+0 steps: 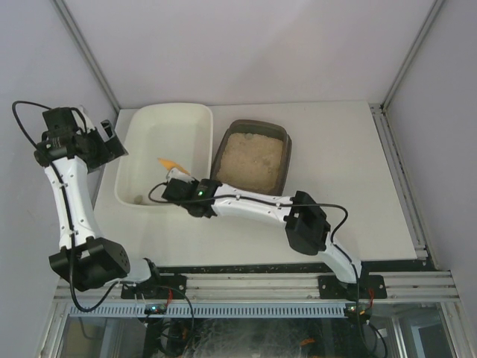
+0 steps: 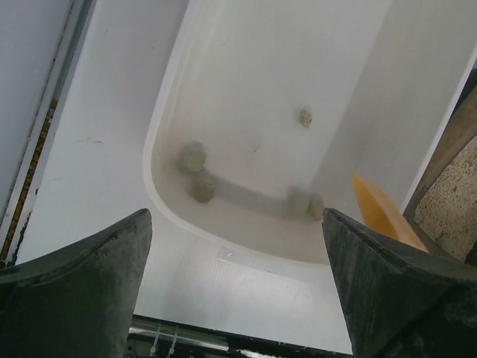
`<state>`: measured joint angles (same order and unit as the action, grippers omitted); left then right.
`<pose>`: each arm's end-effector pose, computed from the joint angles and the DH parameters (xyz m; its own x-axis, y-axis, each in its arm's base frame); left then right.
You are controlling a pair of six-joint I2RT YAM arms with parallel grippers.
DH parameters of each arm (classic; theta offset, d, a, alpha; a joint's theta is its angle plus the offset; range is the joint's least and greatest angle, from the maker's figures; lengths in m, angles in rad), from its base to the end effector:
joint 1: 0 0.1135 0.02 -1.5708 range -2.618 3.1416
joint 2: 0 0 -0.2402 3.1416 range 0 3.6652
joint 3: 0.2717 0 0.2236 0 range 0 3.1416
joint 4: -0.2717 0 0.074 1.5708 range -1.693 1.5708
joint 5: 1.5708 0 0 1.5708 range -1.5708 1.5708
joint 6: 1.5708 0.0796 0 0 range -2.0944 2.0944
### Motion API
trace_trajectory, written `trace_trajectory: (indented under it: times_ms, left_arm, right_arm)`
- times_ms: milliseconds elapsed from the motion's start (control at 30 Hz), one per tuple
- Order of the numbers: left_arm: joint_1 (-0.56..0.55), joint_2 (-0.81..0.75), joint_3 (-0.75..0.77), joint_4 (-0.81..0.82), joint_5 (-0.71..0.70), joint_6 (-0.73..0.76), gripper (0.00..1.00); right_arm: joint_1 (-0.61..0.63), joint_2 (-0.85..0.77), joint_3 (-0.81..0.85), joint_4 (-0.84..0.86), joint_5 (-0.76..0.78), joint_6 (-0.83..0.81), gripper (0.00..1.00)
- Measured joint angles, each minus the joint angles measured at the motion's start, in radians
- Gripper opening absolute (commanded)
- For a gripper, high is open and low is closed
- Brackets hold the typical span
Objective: Clean the litter box
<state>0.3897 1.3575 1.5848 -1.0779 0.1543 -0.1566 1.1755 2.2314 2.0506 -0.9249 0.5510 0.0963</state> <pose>0.2509 0.0898 0.3405 -0.6429 -0.4306 -0.6334 -0.3866 0.8964 -0.2170 0.2132 0.4026 0.1967 -0.4095 -0.7686 -0.4914 -0.6595 0.6216 -0.4226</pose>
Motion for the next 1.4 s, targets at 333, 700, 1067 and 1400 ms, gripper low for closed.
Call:
trace_trajectory:
  times_ms: [333, 700, 1067, 1400]
  left_arm:
    - [0.000, -0.003, -0.019, 0.027, 0.049, 0.023, 0.98]
    - [-0.432, 0.133, 0.229, 0.083, 0.073, 0.225, 1.00]
    - [-0.742, 0.682, 0.529, 0.143, -0.082, 0.226, 0.90]
    - [-0.842, 0.856, 0.562, 0.240, -0.129, 0.229, 0.88]
  right_arm:
    - [0.034, 0.001, -0.023, 0.060, 0.213, -0.108, 0.00]
    - [-0.281, -0.539, -0.525, 0.151, -0.129, 0.223, 0.00]
    - [-0.397, -0.802, -0.819, 0.220, -0.340, 0.454, 0.00]
    - [-0.463, -0.789, -0.819, 0.262, -0.476, 0.486, 0.00]
